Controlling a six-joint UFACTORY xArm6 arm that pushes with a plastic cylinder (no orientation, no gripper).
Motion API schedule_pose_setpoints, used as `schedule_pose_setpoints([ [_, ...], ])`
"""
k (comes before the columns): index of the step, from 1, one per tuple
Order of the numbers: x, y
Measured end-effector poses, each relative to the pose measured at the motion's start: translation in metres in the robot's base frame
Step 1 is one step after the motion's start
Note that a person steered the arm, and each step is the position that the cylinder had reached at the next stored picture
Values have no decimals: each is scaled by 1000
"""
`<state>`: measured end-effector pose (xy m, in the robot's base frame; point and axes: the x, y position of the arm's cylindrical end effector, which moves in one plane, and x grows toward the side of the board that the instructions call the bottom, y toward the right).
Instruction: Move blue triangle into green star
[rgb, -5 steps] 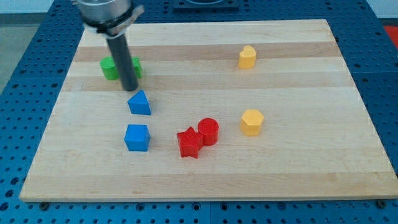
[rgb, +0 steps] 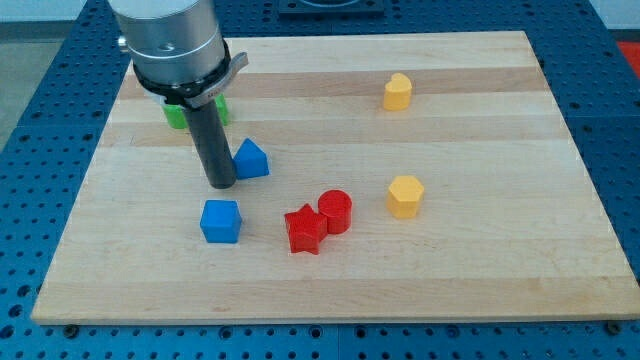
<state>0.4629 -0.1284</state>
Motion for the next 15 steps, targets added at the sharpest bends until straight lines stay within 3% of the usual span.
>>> schedule_pose_setpoints([
  [2,-13,18],
  [4,30,22],
  [6,14,53],
  [9,-75,44],
  [12,-89,42],
  [13,-91,73],
  [15,-113,79],
])
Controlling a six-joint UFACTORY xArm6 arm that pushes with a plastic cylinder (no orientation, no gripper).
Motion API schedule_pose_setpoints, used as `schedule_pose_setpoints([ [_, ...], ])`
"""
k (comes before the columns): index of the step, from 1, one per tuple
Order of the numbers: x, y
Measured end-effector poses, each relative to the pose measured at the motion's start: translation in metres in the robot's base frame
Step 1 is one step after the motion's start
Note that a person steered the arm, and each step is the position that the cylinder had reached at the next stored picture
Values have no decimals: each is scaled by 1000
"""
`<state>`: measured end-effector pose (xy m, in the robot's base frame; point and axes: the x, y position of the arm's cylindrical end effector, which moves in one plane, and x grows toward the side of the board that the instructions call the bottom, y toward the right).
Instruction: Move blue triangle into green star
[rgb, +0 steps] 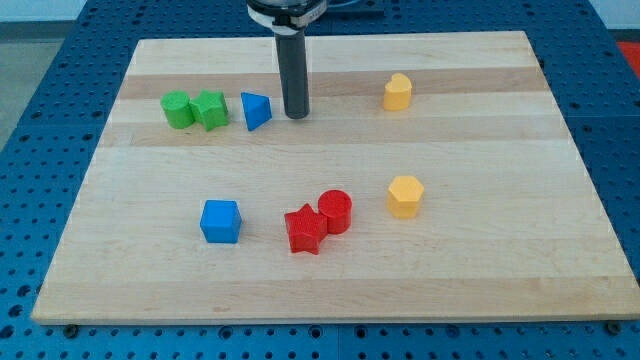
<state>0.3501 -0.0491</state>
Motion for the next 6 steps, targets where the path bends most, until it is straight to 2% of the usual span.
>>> schedule_pose_setpoints([
  [4,-5,-40],
  [5,-4,-12],
  [6,39,26],
])
